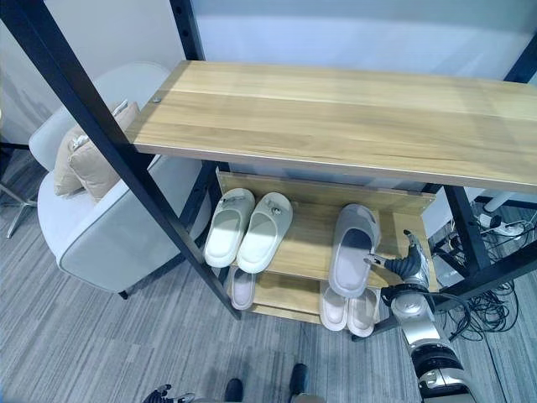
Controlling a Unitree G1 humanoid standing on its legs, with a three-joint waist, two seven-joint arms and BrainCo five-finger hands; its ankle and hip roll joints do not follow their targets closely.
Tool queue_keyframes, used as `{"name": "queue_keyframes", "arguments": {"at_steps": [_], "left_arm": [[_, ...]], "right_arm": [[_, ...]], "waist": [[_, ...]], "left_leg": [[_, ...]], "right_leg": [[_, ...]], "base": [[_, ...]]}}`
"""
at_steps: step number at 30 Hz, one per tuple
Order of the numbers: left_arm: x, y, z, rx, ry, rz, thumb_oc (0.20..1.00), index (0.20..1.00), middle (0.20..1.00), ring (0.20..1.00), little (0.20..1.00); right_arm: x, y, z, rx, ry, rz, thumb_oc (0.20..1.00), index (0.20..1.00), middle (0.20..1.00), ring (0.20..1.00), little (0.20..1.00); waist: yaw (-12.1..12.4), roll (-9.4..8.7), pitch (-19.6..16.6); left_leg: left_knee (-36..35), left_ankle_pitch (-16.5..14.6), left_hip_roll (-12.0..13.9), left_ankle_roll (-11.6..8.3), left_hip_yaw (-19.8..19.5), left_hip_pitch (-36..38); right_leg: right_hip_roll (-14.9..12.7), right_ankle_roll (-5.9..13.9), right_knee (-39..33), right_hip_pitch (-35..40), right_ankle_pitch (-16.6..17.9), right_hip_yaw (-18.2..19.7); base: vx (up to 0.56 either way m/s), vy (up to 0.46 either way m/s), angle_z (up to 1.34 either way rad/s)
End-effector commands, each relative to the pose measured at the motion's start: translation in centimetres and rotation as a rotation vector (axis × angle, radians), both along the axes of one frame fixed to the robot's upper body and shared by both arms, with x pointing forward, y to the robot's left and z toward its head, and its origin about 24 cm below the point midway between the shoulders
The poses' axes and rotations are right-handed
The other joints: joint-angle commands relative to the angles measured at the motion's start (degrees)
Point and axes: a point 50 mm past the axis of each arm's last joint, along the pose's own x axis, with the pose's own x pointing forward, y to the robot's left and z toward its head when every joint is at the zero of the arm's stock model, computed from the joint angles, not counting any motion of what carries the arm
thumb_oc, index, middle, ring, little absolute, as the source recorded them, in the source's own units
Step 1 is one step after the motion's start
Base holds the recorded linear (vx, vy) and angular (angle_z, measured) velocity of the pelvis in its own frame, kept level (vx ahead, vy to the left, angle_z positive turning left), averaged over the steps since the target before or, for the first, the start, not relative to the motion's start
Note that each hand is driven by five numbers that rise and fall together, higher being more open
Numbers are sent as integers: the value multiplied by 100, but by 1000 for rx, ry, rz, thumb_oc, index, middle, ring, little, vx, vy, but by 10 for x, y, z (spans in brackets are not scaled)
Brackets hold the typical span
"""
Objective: Arrange the slippers neatly on the shoe rack.
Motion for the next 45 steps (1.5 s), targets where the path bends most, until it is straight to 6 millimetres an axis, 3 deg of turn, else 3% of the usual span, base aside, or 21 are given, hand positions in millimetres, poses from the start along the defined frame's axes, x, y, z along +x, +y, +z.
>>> {"name": "queue_keyframes", "arguments": {"at_steps": [1,22,23,24,25,26,36,45], "left_arm": [[-34,-4,-6,13,133,-3,1000,1000,1000,1000,1000],[-26,-4,-5,14,95,5,1000,1000,1000,1000,1000],[-26,-4,-5,16,96,5,1000,1000,1000,1000,1000],[-27,-5,-5,15,99,3,1000,1000,1000,1000,1000],[-27,-4,-5,15,100,3,1000,1000,1000,1000,1000],[-27,-4,-6,15,101,3,1000,1000,1000,1000,1000],[-26,-3,-5,22,94,3,1000,1000,1000,1000,1000],[-37,-7,-7,-1,135,18,1000,1000,1000,1000,1000]], "right_arm": [[18,2,17,37,-101,-11,1000,1000,1000,1000,1000],[36,-7,27,9,-56,-35,1000,1000,1000,1000,1000],[36,-6,26,-4,-45,-29,674,674,674,674,674],[37,-6,26,-13,-40,-25,432,432,432,432,432],[36,-6,25,-17,-33,-25,288,288,288,288,288],[36,-6,24,-23,-28,-24,200,200,200,200,200],[26,-6,14,-59,9,-16,200,200,200,200,200],[-1,-1,4,-20,-36,2,200,200,200,200,200]], "waist": [[167,-281,-42],[352,-240,202],[355,-239,213],[363,-244,223],[362,-244,225],[363,-244,225],[326,-278,215],[196,-258,47]], "left_leg": [[63,-123,-77,-126,272,-279],[63,20,-104,-160,91,-611],[63,23,-104,-161,87,-621],[63,24,-101,-157,74,-625],[63,22,-100,-155,73,-622],[63,21,-97,-155,73,-623],[63,-17,-81,-154,98,-549],[63,-121,-52,-125,164,-295]], "right_leg": [[-210,569,87,505,-713,270],[-203,573,87,266,-681,149],[-203,575,87,259,-683,142],[-200,572,87,256,-683,140],[-202,570,87,252,-683,142],[-202,571,87,251,-683,141],[-192,567,87,305,-693,151],[-177,550,87,510,-746,202]], "base": [[0,0,0],[4,0,4],[3,12,7],[2,12,7],[5,12,6],[5,9,6],[2,1,1],[-4,1,0]]}}
